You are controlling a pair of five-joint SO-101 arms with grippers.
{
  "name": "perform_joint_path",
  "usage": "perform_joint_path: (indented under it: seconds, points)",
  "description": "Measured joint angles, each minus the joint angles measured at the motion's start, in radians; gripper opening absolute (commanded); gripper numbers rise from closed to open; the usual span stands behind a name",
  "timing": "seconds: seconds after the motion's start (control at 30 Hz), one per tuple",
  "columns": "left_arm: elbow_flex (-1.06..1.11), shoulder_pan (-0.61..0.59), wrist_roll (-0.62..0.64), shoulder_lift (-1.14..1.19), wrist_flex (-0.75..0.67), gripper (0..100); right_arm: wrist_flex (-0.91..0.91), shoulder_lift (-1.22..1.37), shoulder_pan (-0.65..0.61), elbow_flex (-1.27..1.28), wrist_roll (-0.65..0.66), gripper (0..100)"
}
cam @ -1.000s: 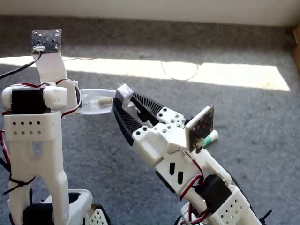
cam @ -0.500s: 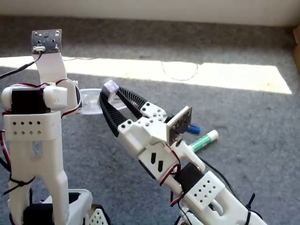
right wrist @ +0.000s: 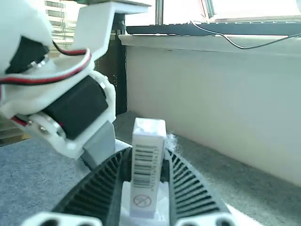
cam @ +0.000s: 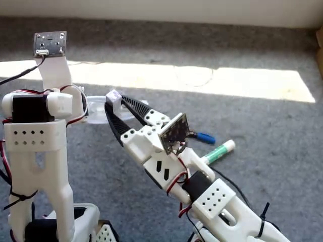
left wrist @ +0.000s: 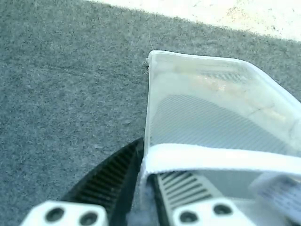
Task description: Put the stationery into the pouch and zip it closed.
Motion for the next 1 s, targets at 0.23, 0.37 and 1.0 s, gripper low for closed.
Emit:
perform_joint_path:
  seconds: [0.23,0.37,1.0]
  points:
    - [0.000,0.000,0.000,0.000,0.000,1,0.000,0.000,0.000,0.000,0.028,2.8]
    - [0.000,0.000,0.000,0.000,0.000,1,0.000,0.000,0.000,0.000,0.028,12.5]
    - [0.035,0.000,0.000,-0.002,-0.046,1,0.000,0.000,-0.002,0.000,0.028,16.7]
